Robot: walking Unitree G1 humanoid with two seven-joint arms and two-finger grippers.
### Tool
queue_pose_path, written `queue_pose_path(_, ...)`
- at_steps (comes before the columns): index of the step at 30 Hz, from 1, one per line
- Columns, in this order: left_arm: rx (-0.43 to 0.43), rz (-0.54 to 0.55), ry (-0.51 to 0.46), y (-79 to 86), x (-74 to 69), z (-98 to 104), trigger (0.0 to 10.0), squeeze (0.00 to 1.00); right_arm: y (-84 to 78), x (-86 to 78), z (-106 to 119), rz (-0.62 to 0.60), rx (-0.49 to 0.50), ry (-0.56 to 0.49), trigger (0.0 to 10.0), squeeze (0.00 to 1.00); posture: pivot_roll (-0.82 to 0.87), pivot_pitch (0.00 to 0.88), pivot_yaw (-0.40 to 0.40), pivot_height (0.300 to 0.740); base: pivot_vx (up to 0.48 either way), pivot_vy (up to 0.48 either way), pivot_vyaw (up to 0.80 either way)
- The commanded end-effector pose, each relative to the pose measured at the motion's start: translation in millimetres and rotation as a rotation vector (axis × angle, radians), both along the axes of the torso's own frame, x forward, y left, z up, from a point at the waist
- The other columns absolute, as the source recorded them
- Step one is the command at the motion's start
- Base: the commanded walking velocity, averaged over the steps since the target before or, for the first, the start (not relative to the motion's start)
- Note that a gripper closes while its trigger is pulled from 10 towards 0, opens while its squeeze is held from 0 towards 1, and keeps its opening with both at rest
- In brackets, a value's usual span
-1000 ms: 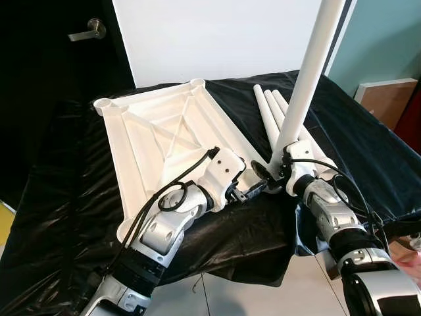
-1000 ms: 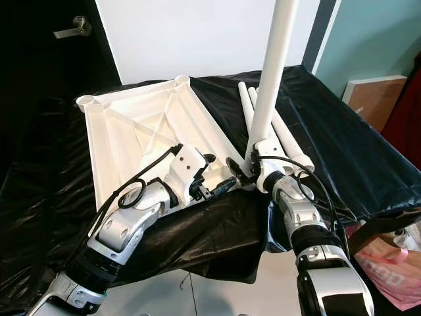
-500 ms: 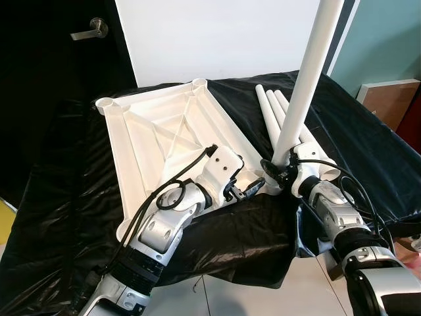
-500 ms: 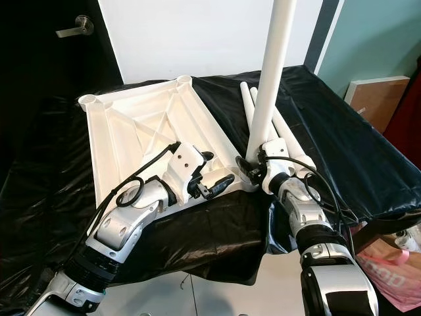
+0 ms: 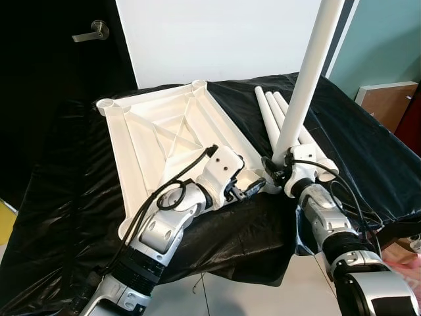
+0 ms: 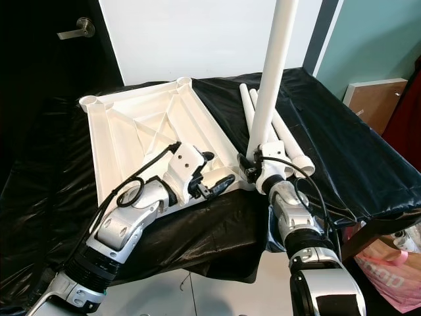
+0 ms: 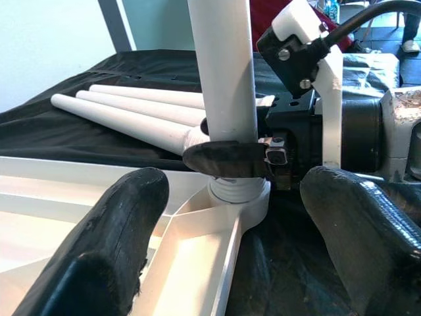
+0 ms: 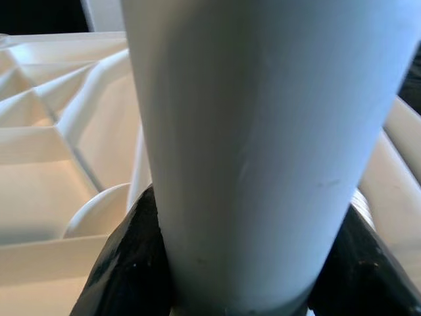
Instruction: Building children table
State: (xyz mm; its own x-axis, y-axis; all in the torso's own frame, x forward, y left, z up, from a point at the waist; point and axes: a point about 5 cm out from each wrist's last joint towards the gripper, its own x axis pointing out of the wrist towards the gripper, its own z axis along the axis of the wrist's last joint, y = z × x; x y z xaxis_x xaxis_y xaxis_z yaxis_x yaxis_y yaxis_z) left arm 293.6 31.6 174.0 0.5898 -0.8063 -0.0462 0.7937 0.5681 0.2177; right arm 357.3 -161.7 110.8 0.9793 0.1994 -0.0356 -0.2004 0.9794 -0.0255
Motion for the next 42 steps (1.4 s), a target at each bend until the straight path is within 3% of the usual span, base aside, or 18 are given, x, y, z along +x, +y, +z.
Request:
queue_pose_path(1, 0.012, -0.024, 0.007, 0.1, -2.9, -2, 10.0, 0.00, -7.0, -9.4, -24, -0.124, 0.012, 0.111, 10.0, 0.00, -0.15, 0.000, -0.019, 0.740, 0.000, 0.000, 0.00)
queue_pose_path(4, 0.014, -0.031, 0.008, -0.7, -3.4, -3, 10.0, 0.00, 0.7, -15.7, -29, -0.264, 0.050, 0.113, 10.0, 0.00, -0.15, 0.000, -0.020, 0.740, 0.000, 0.000, 0.00)
queue_pose_path(10, 0.013, -0.034, 0.007, -1.9, -3.3, -2, 10.0, 0.00, 17.0, -20.4, -32, -0.316, 0.094, 0.114, 10.0, 0.00, -0.15, 0.000, -0.021, 0.740, 0.000, 0.000, 0.00)
queue_pose_path(15, 0.011, -0.042, 0.006, -3.8, -4.1, -2, 10.0, 0.00, 30.9, -22.0, -29, -0.309, 0.109, 0.096, 10.0, 0.00, -0.15, 0.000, -0.020, 0.740, 0.000, 0.000, 0.00)
queue_pose_path(20, 0.013, -0.047, 0.005, -4.4, -4.4, -2, 10.0, 0.00, 27.2, -22.0, -25, -0.329, 0.101, 0.089, 10.0, 0.00, -0.15, 0.000, -0.022, 0.740, 0.000, 0.000, 0.00)
queue_pose_path(32, 0.015, -0.051, 0.002, -4.6, -5.1, -2, 10.0, 0.00, 35.6, -23.7, -15, -0.296, 0.111, 0.025, 10.0, 0.00, -0.15, 0.000, -0.019, 0.740, 0.000, 0.000, 0.00)
queue_pose_path(33, 0.016, -0.052, 0.001, -4.7, -5.0, -2, 10.0, 0.00, 34.8, -23.8, -14, -0.290, 0.115, 0.017, 10.0, 1.00, -0.15, 0.000, -0.019, 0.740, 0.000, 0.000, 0.00)
queue_pose_path(42, 0.017, -0.056, 0.000, -5.5, -4.7, -2, 10.0, 0.00, 25.2, -24.3, -7, -0.226, 0.106, -0.042, 10.0, 1.00, -0.15, 0.000, -0.017, 0.740, 0.000, 0.000, 0.00)
